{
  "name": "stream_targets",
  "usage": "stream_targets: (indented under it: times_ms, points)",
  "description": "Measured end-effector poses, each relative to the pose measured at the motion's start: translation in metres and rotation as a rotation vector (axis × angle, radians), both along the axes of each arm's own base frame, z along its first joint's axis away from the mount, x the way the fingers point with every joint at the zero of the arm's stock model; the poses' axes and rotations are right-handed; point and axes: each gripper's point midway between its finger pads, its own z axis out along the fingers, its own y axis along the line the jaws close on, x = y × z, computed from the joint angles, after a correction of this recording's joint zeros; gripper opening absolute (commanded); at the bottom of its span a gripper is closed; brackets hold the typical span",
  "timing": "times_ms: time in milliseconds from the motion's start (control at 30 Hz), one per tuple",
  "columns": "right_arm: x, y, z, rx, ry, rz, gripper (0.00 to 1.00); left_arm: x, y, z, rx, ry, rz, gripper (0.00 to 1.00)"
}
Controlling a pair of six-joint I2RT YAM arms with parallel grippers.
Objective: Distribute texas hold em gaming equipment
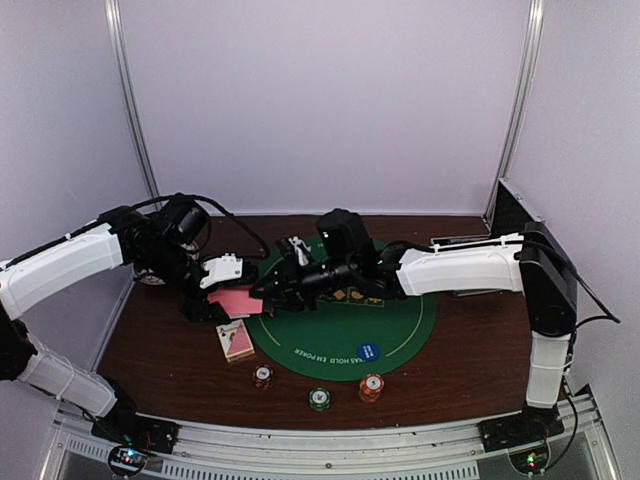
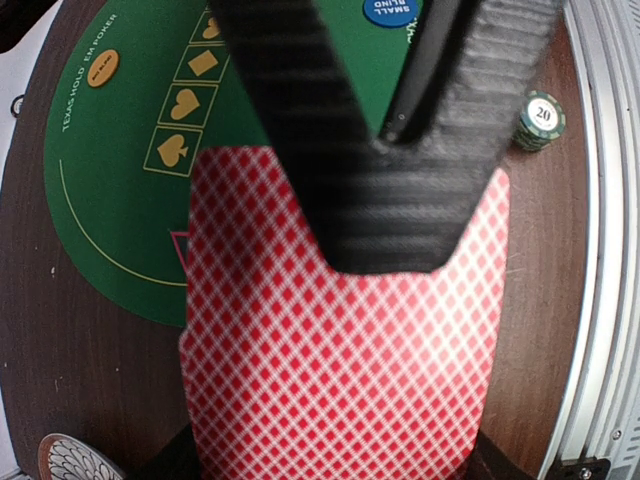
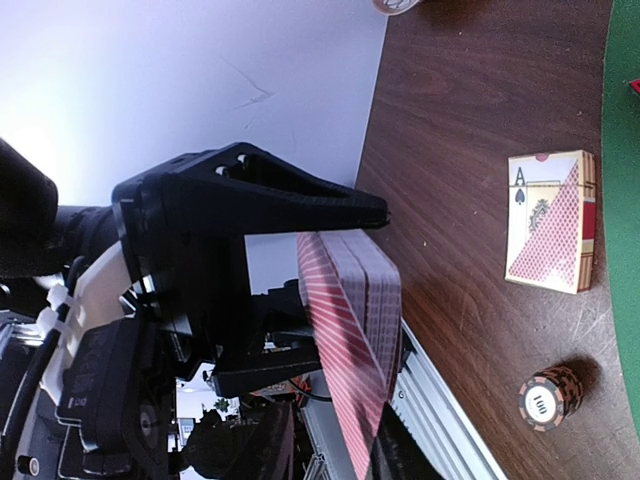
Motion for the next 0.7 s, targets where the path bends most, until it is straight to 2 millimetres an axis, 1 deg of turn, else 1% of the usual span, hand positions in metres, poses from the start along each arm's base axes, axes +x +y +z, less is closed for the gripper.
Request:
stream_targets:
  times_ms: [67,100,200,233,300,433,533,700]
  points:
    - [0.000,0.000,0.001,0.005,0.004,0.001,0.31,0.000,0.000,0.000,0.002,0.001,0.000,0.09]
    - [0.000,0.001,0.002,0.008,0.003,0.001,0.30,0.000,0.000,0.000,0.002,0.000,0.001,0.09]
    - [0.001,0.002,0.002,0.016,0.004,0.000,0.18,0.000,0.001,0.000,0.004,0.000,0.002,0.08]
    - [0.000,0.003,-0.001,0.012,0.012,0.001,0.09,0.000,0.001,-0.001,0.005,0.000,0.002,0.07]
    - [0.001,0.003,-0.003,0.010,0.016,0.001,0.05,0.000,0.001,-0.001,0.006,-0.001,0.003,0.07]
    - [0.000,0.003,-0.005,0.003,0.009,0.005,0.00,0.001,0.002,-0.001,0.011,-0.003,0.005,0.06]
    - [0.001,0.001,-0.007,-0.001,0.009,0.005,0.00,0.001,0.002,-0.001,0.014,-0.004,0.006,0.05]
    - [0.003,-0.013,-0.011,-0.015,0.020,-0.004,0.00,0.001,0.003,-0.002,0.019,-0.005,0.008,0.05]
